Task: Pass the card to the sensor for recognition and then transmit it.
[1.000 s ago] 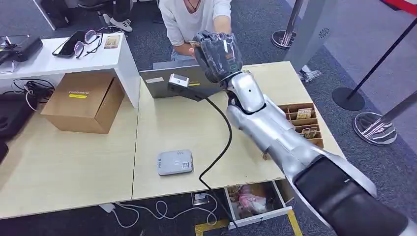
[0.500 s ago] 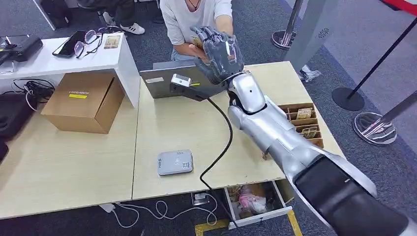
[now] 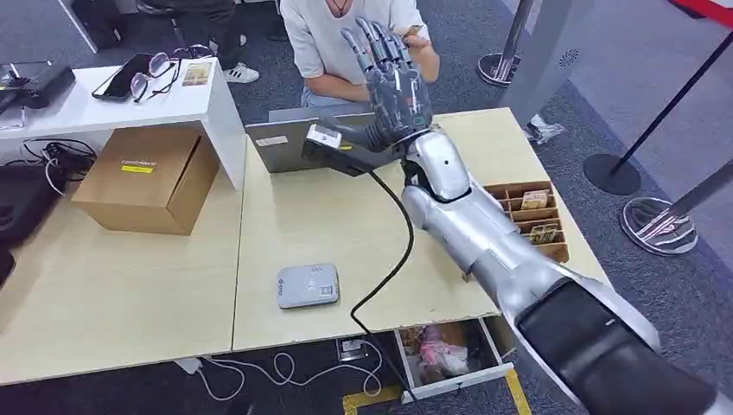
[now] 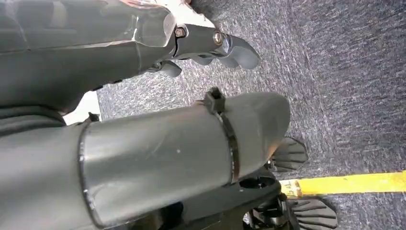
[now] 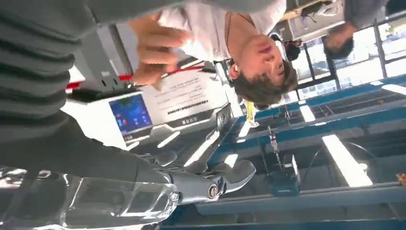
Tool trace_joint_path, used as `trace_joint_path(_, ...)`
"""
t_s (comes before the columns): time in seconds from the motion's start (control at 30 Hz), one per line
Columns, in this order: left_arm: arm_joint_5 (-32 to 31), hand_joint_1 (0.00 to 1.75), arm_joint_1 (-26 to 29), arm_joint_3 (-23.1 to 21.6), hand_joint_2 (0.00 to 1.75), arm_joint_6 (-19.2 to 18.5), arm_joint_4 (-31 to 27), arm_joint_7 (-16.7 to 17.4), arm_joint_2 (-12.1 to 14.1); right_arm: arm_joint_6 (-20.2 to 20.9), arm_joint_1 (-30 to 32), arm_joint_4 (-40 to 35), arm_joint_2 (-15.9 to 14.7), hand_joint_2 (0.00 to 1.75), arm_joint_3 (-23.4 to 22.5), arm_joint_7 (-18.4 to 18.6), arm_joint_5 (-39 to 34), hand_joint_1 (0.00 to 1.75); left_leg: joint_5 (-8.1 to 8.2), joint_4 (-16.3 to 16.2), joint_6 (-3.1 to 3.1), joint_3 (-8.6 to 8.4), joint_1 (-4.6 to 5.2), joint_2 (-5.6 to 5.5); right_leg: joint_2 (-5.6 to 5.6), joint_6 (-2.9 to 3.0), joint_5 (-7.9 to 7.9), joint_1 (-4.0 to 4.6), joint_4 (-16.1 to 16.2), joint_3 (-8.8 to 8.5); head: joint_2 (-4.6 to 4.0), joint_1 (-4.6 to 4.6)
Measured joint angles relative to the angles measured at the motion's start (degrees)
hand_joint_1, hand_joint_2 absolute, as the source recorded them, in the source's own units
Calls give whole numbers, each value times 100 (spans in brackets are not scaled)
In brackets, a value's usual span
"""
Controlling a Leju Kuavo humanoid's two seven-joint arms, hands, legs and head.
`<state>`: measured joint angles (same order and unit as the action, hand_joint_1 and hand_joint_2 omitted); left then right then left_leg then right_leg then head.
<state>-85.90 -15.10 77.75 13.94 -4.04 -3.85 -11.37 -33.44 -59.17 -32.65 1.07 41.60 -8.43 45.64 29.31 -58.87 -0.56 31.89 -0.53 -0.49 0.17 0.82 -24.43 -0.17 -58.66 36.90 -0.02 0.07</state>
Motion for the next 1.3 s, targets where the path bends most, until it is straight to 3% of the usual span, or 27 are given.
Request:
trace_joint_path(0.2, 0, 0, 1, 4, 0, 28, 0, -39, 0, 7, 360, -622, -66, 0, -282, -296, -451, 0, 0, 0, 0, 0, 0, 0, 0, 0, 0, 0, 0, 0, 0, 0)
trace_joint_path(0.63, 0, 0, 5, 112, 0, 66, 0, -52, 0, 221, 758, -1415, -306, 0, -420, -311, -606, 0, 0, 0, 0, -1, 0, -1, -1, 0, 0, 0, 0, 0, 0, 0)
trace_joint_path(0.93, 37, 0, 50, 535, 0, 166, 0, -118, 15, 708, 1476, -2114, -1006, 0, -453, -193, -597, 0, 2, 0, 3, 2, 4, -4, -6, -1, -1, -1, 7, -1, 0, 2)
trace_joint_path(1.3, 109, 0, 126, 975, 0, 221, 0, -212, 61, 702, 2395, -2755, -1865, 0, -573, 233, -184, 0, 6, 0, 7, 4, 3, -3, -6, -2, -2, -2, 8, 0, 0, 0)
